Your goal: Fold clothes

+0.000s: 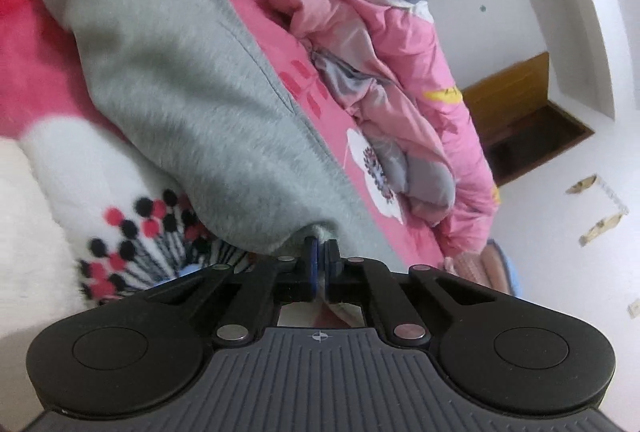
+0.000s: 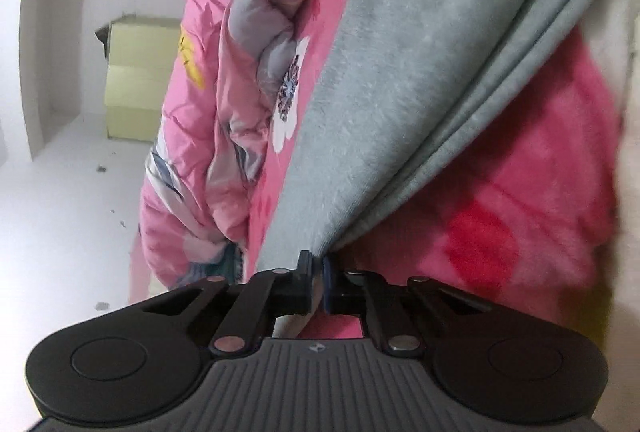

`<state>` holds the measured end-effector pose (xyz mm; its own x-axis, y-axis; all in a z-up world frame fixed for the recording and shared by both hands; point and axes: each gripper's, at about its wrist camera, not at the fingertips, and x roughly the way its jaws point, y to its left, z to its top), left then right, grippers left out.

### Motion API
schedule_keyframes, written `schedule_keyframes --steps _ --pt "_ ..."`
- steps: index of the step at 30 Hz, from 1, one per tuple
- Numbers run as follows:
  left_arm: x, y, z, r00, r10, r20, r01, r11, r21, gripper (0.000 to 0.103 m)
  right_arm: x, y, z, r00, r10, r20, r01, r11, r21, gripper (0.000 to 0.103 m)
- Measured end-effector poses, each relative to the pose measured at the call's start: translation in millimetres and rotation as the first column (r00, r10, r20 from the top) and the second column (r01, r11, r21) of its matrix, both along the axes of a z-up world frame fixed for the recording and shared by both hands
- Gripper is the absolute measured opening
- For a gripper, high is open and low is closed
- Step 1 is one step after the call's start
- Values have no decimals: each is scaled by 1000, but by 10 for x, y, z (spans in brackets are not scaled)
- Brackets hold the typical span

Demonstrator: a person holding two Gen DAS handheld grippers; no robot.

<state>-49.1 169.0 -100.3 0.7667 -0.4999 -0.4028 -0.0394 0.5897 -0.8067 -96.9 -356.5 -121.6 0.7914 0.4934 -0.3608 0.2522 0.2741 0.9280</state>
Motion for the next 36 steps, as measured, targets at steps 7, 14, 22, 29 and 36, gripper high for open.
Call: schedule_keyframes --steps 7,14,22,29,36 --pt "112 -59 -368 997 -34 -76 36 999 28 6 14 -77 -314 996 -5 -88 6 1000 15 3" --pt "69 14 -187 984 -129 -123 144 982 125 24 -143 -107 24 987 121 -109 -139 976 -167 31" --pt "-3 117 226 967 -253 -8 250 948 196 27 -336 -359 952 982 169 79 -100 832 -545 41" --pt "593 -547 263 951 -304 58 280 926 254 29 185 -1087 1313 986 -163 41 121 522 -844 49" --pt "1083 -1487 -5 895 -446 30 388 808 443 29 385 -1700 998 923 -371 -99 102 487 -868 75"
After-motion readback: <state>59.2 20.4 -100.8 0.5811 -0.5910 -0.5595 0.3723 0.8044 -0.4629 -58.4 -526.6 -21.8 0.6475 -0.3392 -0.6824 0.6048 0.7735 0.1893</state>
